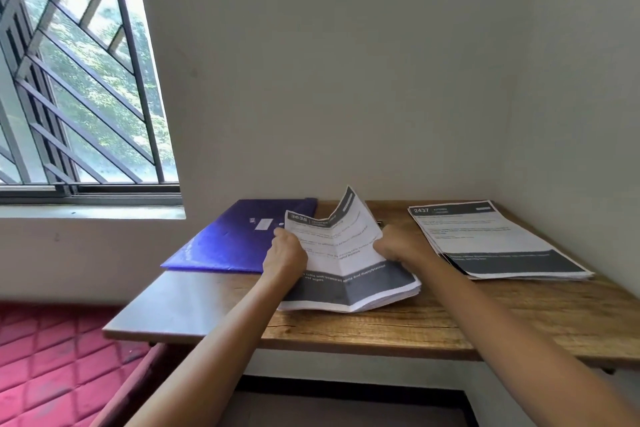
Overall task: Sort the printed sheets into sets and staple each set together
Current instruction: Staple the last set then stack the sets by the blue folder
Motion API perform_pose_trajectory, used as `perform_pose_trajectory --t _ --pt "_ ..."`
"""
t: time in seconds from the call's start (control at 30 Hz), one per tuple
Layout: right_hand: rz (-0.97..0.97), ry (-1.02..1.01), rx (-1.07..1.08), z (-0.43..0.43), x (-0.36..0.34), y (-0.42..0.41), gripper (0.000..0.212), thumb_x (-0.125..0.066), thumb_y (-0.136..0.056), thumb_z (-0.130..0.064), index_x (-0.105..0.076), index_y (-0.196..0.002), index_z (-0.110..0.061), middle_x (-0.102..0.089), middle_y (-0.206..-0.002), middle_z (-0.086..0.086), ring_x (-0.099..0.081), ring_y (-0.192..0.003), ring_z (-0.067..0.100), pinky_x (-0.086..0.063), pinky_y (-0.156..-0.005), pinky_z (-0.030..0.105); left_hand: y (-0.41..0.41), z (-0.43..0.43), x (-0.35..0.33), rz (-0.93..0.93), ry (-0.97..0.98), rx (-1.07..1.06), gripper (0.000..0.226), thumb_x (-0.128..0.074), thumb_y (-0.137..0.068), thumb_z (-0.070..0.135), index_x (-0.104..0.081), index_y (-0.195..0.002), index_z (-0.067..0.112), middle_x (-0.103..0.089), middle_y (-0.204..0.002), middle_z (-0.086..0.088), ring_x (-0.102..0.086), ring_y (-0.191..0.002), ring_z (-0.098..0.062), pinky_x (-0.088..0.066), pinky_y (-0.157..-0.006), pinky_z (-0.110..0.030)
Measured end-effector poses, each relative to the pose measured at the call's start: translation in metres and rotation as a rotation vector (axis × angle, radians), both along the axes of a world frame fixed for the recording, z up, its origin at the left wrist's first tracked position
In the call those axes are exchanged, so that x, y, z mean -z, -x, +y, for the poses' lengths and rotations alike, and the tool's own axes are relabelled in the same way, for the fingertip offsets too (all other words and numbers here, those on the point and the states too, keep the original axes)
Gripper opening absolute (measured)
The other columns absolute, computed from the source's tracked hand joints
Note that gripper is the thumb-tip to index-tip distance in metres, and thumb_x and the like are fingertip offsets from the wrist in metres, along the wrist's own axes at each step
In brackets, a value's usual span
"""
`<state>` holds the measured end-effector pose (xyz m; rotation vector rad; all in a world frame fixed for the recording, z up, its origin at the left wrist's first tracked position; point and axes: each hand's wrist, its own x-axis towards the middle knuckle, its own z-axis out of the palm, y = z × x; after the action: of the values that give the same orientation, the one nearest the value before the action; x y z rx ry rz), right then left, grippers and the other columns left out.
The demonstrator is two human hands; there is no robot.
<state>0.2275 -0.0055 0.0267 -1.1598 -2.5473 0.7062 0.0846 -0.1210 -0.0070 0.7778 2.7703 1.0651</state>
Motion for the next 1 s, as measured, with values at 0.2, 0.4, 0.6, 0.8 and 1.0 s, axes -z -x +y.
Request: perform_pose_trajectory --t 0.2,0.4,0.6,0.8,1.0 --pt "-0.088 -0.087 0.018 0.0 0.012 -0.004 0.027 -0.042 -0.096 -0.01 -0.059 -0.113 0.002 -0.062 -0.11 0.015 -0.047 -0.071 0.017 -0.028 -0.047 0.022 -0.008 0.003 0.006 0.158 0.191 -0.011 0.036 -0.036 -0.097 -0.001 -0.041 -0.132 -0.004 -0.041 -0.131 -0.017 -0.056 -0.116 -0.038 -0.046 -0.089 -0.043" --pt "-0.076 -0.08 0.085 0.011 0.04 0.004 0.031 -0.044 -0.09 -0.007 -0.057 -0.116 0.004 -0.06 -0.104 0.014 -0.058 -0.084 0.025 -0.038 -0.055 0.025 -0.016 0.002 0.018 0.209 0.229 0.037 0.035 -0.036 -0.095 -0.006 -0.05 -0.126 -0.006 -0.037 -0.126 -0.019 -0.059 -0.106 -0.037 -0.049 -0.086 -0.042" --pt "-0.077 -0.087 0.116 0.013 0.048 0.001 0.031 -0.044 -0.092 -0.008 -0.056 -0.12 0.0 -0.059 -0.114 0.013 -0.055 -0.085 0.024 -0.041 -0.064 0.03 -0.017 0.0 0.015 0.178 0.211 0.06 0.036 -0.033 -0.093 -0.006 -0.05 -0.125 -0.009 -0.033 -0.127 -0.022 -0.052 -0.11 -0.043 -0.045 -0.094 -0.043" --pt "-0.087 -0.1 0.119 0.015 0.048 -0.002 0.031 -0.042 -0.094 -0.011 -0.055 -0.121 -0.001 -0.058 -0.117 0.014 -0.059 -0.097 0.028 -0.041 -0.064 0.029 -0.024 0.002 0.009 0.261 0.374 -0.013 0.04 -0.041 -0.095 0.003 -0.047 -0.133 -0.004 -0.033 -0.138 -0.022 -0.032 -0.131 -0.043 -0.036 -0.104 -0.047" --pt "-0.127 -0.218 0.191 0.032 0.027 -0.019 0.046 -0.046 -0.098 -0.038 -0.051 -0.129 -0.004 -0.037 -0.142 0.02 -0.036 -0.129 0.036 -0.036 -0.102 0.043 -0.021 0.011 -0.005 0.39 0.25 0.042 0.035 -0.04 -0.098 0.014 -0.048 -0.129 0.001 -0.038 -0.135 -0.02 -0.035 -0.128 -0.039 -0.036 -0.099 -0.046"
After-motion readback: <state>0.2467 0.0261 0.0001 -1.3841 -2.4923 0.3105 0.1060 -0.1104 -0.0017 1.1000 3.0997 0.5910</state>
